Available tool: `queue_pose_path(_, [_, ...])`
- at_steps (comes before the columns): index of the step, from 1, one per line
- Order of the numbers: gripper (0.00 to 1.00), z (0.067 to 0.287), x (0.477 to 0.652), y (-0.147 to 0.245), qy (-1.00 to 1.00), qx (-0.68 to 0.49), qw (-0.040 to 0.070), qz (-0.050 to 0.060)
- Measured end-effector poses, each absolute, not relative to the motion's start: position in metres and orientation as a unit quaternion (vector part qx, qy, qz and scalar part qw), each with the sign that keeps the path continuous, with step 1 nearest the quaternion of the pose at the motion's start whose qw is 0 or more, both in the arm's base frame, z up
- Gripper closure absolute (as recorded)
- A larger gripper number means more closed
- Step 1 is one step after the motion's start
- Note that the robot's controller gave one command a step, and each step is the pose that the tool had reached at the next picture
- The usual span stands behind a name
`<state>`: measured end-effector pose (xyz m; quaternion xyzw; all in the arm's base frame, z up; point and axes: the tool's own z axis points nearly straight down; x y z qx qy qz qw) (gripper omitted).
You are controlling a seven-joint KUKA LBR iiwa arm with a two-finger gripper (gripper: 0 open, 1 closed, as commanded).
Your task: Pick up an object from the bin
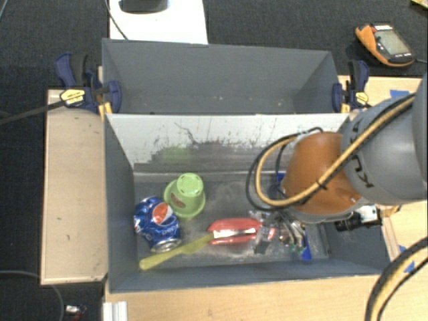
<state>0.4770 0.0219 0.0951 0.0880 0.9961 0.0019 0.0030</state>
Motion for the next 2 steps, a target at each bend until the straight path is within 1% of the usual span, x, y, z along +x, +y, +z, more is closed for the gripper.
queue_pose_path(1, [1.00, 0.106, 0.478, 0.022, 0.996, 0.089, 0.004, 0.002])
queue_pose_path(2, [1.00, 0.129, 0.475, 0.022, 0.996, 0.089, -0.001, 0.001])
